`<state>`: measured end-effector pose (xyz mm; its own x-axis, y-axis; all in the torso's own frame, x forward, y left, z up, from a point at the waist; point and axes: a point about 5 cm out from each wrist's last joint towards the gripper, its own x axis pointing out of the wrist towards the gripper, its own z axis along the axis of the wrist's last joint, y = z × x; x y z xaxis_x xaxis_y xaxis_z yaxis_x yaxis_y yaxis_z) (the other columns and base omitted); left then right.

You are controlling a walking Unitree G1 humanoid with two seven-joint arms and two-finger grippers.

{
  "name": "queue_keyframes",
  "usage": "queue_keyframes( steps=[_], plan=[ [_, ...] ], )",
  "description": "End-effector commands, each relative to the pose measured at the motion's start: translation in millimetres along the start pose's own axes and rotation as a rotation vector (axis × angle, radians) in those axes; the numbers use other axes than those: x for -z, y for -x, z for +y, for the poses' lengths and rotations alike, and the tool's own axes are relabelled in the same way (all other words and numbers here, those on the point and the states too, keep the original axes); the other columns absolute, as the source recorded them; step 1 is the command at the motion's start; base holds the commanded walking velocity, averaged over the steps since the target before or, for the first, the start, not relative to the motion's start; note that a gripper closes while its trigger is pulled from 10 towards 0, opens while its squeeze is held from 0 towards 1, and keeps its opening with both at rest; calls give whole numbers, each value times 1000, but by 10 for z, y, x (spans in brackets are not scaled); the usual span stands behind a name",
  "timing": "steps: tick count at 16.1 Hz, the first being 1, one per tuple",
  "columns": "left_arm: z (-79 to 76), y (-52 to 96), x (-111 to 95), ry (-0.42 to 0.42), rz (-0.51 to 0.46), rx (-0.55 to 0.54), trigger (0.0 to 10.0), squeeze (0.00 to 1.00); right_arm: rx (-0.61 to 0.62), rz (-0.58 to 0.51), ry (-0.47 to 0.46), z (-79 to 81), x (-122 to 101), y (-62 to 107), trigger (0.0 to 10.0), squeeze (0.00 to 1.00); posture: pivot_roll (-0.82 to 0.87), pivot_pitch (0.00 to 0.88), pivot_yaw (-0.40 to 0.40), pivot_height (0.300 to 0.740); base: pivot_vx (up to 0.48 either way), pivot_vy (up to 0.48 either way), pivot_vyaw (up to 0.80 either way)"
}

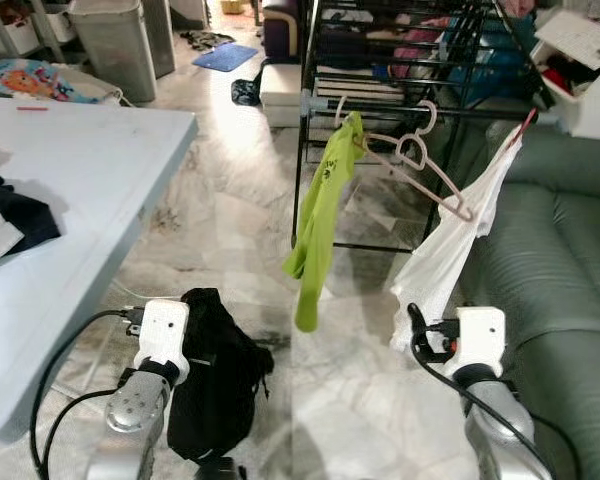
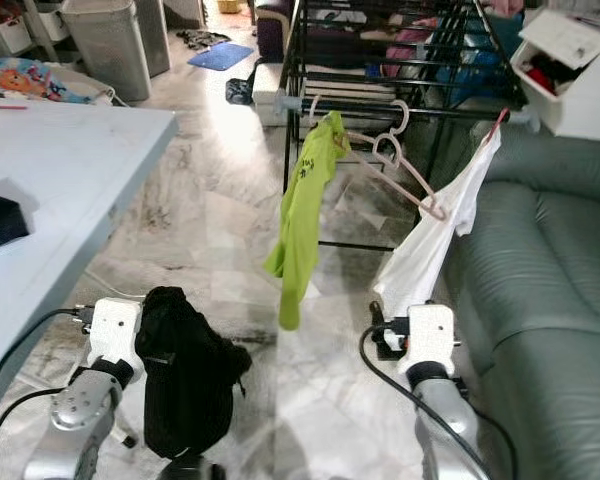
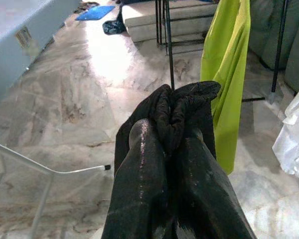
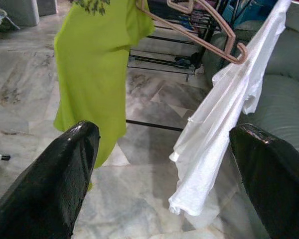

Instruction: Hang hanger

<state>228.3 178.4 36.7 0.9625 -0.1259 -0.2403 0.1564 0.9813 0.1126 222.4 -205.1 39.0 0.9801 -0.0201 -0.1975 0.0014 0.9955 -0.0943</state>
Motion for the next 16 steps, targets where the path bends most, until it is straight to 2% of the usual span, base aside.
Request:
queue_keyframes(
  steps=[1, 6, 10, 13, 16],
  plan=[
    [21, -35, -54, -8, -29, 1, 10000, 0, 2, -16, 9, -32, -25, -25, 10000, 0, 15, 0, -16, 740, 0, 0, 0],
    [48, -19, -35, -33, -32, 25, 10000, 0, -6, -49, 53, -93, -87, -62, 10000, 0, -1, 0, 9, 740, 0, 0, 0],
    [77, -4, -1, -51, -23, 39, 10000, 0, 24, -39, 45, -113, -13, 9, 10000, 0, -5, 0, 27, 740, 0, 0, 0],
    [90, -39, -20, -57, -29, 42, 10000, 0, 25, -37, 50, -86, -6, -7, 10000, 0, -6, 0, 25, 740, 0, 0, 0],
    [63, -18, -7, -48, -29, 44, 10000, 0, 26, -35, 51, -124, -28, -35, 10000, 0, 3, 0, 9, 740, 0, 0, 0]
  ],
)
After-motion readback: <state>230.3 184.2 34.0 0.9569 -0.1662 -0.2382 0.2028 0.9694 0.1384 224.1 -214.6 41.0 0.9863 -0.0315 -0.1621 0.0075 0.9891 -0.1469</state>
